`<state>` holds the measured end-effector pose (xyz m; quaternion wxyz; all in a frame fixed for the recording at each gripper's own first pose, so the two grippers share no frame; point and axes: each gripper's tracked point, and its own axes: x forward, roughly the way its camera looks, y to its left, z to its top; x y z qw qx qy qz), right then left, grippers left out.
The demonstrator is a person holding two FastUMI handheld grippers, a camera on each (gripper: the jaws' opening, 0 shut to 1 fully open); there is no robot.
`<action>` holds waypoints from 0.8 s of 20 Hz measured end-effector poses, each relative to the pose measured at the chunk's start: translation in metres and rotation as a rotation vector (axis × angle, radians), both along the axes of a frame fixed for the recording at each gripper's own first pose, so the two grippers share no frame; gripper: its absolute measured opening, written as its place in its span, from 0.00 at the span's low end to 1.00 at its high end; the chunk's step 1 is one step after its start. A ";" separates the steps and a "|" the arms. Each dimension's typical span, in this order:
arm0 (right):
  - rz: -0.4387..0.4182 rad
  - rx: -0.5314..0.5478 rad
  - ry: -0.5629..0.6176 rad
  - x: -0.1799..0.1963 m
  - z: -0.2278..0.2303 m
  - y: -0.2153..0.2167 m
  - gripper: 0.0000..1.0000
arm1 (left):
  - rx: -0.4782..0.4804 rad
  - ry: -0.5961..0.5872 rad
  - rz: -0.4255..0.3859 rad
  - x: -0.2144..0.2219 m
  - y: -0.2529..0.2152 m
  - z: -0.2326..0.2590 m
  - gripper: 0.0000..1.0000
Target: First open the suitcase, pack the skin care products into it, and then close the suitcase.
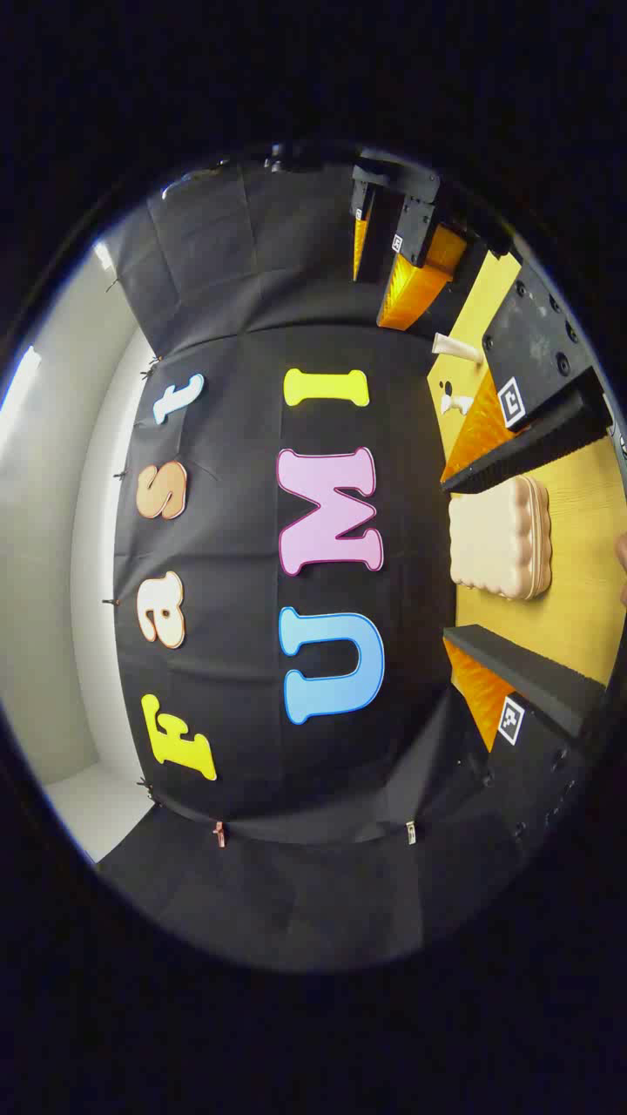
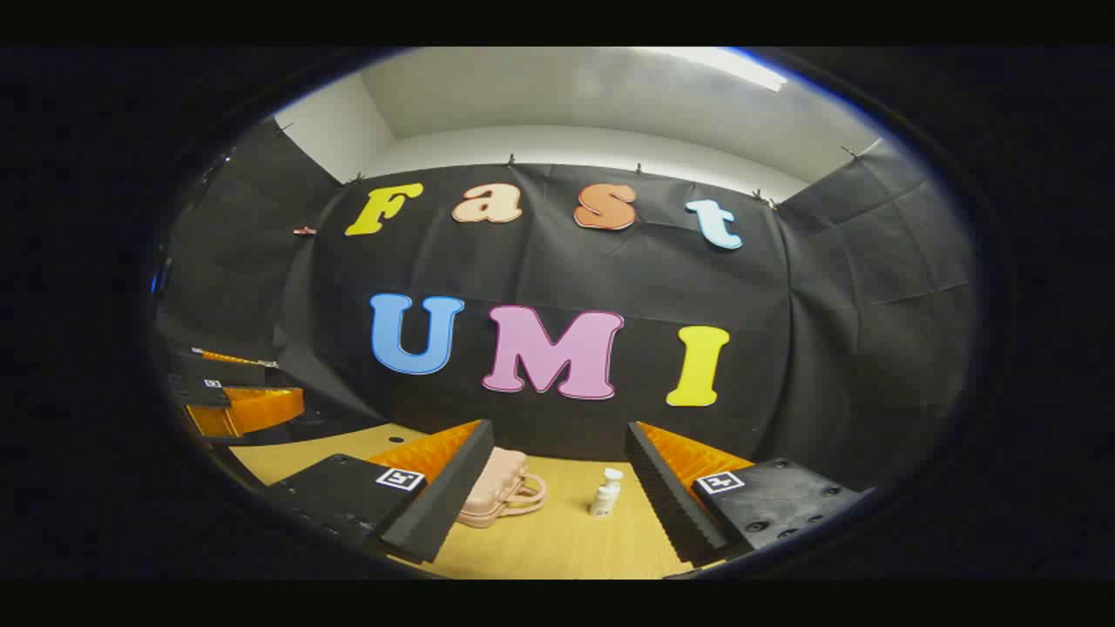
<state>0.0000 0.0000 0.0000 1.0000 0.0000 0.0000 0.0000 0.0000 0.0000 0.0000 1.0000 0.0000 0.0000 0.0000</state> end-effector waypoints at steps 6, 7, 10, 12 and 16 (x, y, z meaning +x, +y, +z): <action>-0.082 -0.021 -0.004 -0.005 0.004 -0.032 0.96 | -0.007 0.022 -0.063 0.008 -0.025 -0.009 0.96; -0.088 -0.015 0.037 -0.004 -0.006 -0.036 0.94 | -0.002 0.044 -0.062 0.010 -0.027 -0.014 0.96; -0.112 -0.004 0.077 -0.007 -0.022 -0.048 0.94 | -0.019 0.046 -0.107 0.019 -0.043 -0.019 0.96; -0.111 -0.003 0.083 -0.009 -0.023 -0.048 0.96 | -0.023 0.065 -0.084 0.026 -0.036 -0.025 0.97; -0.115 -0.020 0.088 -0.003 -0.027 -0.054 0.96 | -0.066 0.090 -0.084 0.034 -0.034 -0.030 0.98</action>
